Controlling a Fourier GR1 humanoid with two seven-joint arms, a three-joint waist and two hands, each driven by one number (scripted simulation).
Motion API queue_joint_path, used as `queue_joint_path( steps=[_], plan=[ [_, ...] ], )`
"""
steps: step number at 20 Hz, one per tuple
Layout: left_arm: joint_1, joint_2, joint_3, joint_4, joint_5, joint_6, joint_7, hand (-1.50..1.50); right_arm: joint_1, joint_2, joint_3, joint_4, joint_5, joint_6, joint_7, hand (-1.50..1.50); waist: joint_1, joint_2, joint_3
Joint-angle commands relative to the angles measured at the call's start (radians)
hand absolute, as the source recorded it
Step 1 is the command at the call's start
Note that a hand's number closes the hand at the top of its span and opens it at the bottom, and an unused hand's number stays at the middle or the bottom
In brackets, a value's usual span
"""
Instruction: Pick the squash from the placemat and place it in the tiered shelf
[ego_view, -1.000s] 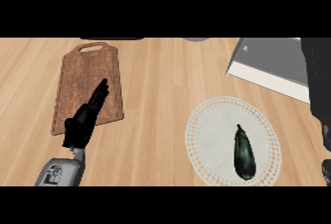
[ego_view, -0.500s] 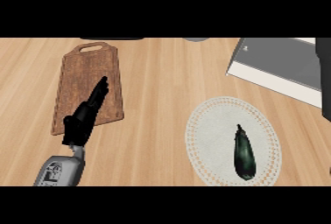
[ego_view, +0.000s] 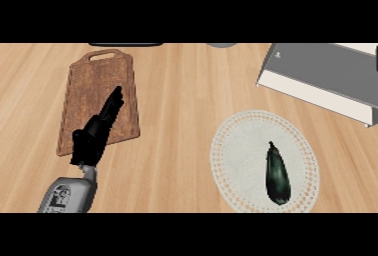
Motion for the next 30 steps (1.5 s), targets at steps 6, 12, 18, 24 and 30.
queue_joint_path(
  steps=[6,12,18,24,30],
  plan=[
    [0.058,-0.021,-0.022,-0.032,-0.03,0.015,-0.015,0.0,0.086,0.034,-0.01,-0.159,-0.006,-0.006,0.106,-1.5,-0.001,-0.003,0.001],
    [0.013,0.012,0.03,0.015,0.003,-0.021,-0.037,0.0,0.08,0.013,-0.054,-0.225,-0.174,-0.016,0.005,-1.5,-0.002,-0.001,0.001],
    [0.05,-0.032,-0.005,0.001,-0.023,0.005,-0.05,0.0,0.028,0.008,-0.037,-0.239,-0.206,-0.016,0.022,-1.5,0.004,0.0,0.0],
    [0.038,-0.025,-0.002,0.013,-0.031,0.004,-0.034,0.0,-0.024,-0.017,-0.11,-0.431,-0.241,-0.05,0.092,-1.5,-0.01,-0.006,0.0],
    [0.05,-0.022,0.003,-0.039,-0.015,-0.004,-0.007,0.0,0.038,-0.08,-0.19,-0.654,-0.178,0.098,0.243,-1.5,-0.021,-0.011,0.0]
  ],
)
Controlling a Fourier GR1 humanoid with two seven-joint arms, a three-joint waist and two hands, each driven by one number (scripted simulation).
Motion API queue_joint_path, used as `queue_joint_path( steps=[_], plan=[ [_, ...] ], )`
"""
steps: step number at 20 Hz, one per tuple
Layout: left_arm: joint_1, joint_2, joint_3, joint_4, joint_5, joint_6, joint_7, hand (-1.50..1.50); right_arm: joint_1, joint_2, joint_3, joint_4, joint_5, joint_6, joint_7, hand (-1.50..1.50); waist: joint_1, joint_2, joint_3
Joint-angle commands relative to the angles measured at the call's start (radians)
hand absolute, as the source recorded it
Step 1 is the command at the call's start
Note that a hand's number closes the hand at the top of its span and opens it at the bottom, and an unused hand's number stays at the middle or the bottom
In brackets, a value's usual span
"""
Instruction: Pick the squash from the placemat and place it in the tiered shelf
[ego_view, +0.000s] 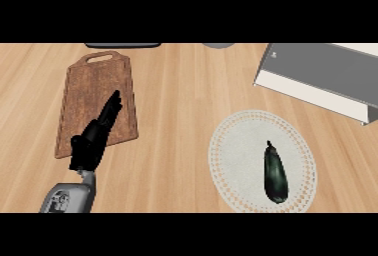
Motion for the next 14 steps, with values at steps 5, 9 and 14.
queue_joint_path(
  steps=[5,9,14],
  plan=[
    [0.012,0.033,0.048,0.02,0.018,-0.009,-0.017,0.0,0.11,-0.061,-0.135,-0.32,-0.058,0.356,0.231,-1.5,-0.034,-0.009,0.0],
    [-0.011,0.02,0.034,-0.006,0.006,0.005,0.018,0.0,0.226,-0.101,-0.247,-0.481,-0.185,0.537,0.227,-1.5,-0.052,-0.015,0.001],
    [0.034,0.003,0.019,-0.028,0.004,0.01,0.008,0.0,0.376,-0.081,-0.362,-0.69,-0.34,0.75,0.231,-1.5,-0.051,-0.014,0.001]
  ],
)
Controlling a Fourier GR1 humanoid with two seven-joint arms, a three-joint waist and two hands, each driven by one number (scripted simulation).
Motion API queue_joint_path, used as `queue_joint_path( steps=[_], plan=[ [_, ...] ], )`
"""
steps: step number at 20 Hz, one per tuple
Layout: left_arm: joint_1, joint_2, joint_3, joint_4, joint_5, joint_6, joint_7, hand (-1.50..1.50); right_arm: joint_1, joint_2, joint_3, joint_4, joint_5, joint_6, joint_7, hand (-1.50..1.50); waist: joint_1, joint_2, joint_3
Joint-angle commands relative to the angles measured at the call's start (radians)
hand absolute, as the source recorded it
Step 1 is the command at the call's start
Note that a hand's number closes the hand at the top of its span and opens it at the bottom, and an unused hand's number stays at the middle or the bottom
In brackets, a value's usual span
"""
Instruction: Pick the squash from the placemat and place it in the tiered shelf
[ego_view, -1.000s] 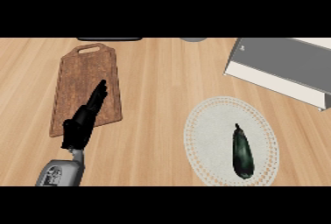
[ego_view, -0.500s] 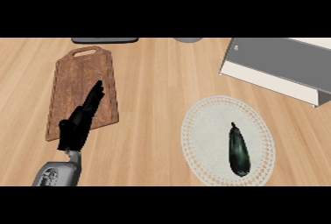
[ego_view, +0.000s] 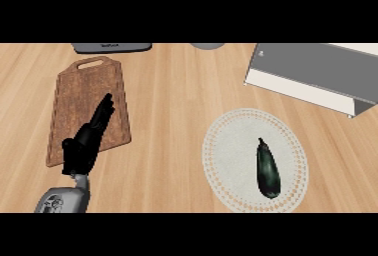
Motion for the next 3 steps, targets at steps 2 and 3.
queue_joint_path(
  steps=[2,3],
  plan=[
    [0.042,-0.022,-0.017,0.014,-0.01,0.008,-0.042,0.0,0.136,-0.005,-0.207,-0.213,-0.215,0.242,0.067,-1.5,-0.012,-0.001,0.001],
    [0.034,0.003,0.005,-0.007,0.011,-0.011,-0.026,0.0,0.153,0.0,-0.235,-0.258,-0.249,0.288,0.088,-1.5,-0.012,-0.003,0.001]
  ],
)
